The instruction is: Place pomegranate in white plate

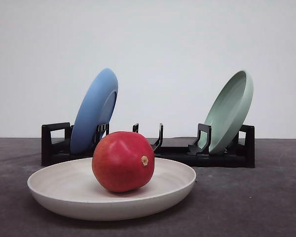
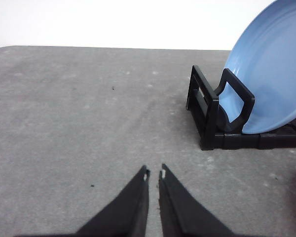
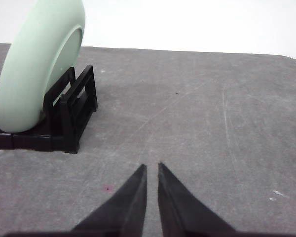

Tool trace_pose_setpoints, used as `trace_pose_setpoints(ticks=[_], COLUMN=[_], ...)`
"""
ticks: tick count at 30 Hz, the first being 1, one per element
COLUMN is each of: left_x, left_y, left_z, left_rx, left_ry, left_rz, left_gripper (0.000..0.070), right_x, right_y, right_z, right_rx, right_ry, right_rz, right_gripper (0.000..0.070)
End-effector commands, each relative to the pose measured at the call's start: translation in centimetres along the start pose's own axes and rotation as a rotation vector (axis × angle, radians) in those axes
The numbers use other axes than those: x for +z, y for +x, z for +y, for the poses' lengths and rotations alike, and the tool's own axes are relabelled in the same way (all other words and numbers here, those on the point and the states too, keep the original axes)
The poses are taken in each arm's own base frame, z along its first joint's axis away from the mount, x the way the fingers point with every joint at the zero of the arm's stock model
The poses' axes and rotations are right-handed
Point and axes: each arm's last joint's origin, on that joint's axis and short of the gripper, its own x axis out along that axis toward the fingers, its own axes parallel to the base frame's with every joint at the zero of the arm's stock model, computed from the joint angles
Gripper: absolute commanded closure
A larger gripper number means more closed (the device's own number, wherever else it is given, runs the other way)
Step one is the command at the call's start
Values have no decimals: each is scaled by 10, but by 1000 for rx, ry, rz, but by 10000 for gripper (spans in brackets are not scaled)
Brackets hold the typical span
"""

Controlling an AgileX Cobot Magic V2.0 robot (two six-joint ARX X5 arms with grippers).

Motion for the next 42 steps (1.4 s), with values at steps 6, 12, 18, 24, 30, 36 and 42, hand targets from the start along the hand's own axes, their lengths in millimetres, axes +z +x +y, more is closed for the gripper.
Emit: trace_pose_setpoints(ticks=[6, 12, 18, 24, 30, 36, 42], left_x=[-4, -4, -4, -4, -4, -4, -4], left_y=[1, 1, 1, 1, 1, 1, 1], left_z=[0, 0, 0, 0, 0, 0, 0], left_rx=[3, 3, 3, 3, 3, 3, 3], left_ry=[6, 6, 6, 6, 6, 6, 6], left_rz=[14, 14, 14, 14, 14, 14, 14], left_gripper=[682, 683, 682, 683, 682, 683, 682], right_x=[0, 0, 0, 0, 0, 0, 0], right_y=[0, 0, 0, 0, 0, 0, 0], right_z=[0, 0, 0, 0, 0, 0, 0], right_rx=[-2, -2, -2, -2, -2, -2, -2], right_ry=[-1, -1, -1, -1, -1, -1, -1], right_rz=[-7, -7, -7, -7, -7, -7, -7], right_gripper=[662, 662, 662, 662, 662, 662, 662])
